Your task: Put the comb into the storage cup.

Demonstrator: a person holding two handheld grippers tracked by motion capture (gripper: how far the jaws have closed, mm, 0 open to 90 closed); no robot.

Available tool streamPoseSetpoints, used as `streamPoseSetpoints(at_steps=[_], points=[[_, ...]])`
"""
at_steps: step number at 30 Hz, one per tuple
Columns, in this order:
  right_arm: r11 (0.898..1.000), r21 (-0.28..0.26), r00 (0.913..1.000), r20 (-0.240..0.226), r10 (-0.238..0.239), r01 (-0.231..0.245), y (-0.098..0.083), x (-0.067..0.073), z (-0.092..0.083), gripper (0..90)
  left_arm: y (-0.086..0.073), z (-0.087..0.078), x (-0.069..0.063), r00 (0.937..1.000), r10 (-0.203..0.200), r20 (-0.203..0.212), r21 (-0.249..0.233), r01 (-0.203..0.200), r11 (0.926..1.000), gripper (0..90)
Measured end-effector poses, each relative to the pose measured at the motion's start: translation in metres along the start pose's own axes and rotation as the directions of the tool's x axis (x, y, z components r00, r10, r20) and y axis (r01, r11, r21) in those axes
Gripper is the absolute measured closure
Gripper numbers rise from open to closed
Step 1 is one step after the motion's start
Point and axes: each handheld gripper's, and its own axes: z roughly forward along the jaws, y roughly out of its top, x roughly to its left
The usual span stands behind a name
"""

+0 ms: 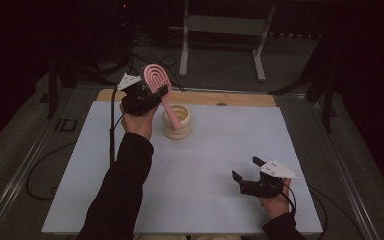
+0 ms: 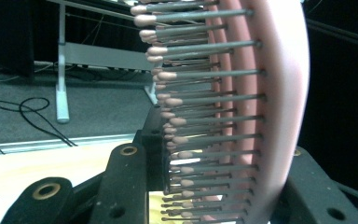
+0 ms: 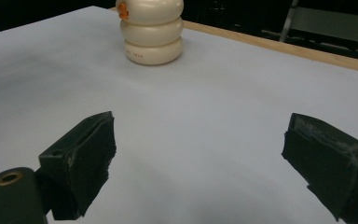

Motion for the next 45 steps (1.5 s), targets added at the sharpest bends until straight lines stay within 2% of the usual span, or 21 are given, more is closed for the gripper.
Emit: streamPoseSetpoints(at_steps=[13,21,45], points=[[1.0,0.002,1.0,0.0,0.002,-0.002,0.0,0.0,0.0,8.9,0.007,0.011,0.003,0.9992,0.01,-0.039,0.006,-0.01,0.9999,63.6],[1.0,0.001,1.0,-0.004,0.001,-0.001,0.0,0.001,0.001,8.9,0.008,0.019,0.001,0.9986,0.025,-0.046,0.007,-0.024,0.9997,63.5],[1.0,-0.011,0.9999,0.0,0.014,-0.014,0.0,-0.002,-0.002,8.9,0.004,0.033,0.006,0.9957,-0.003,-0.092,-0.027,0.001,0.9996,63.5]])
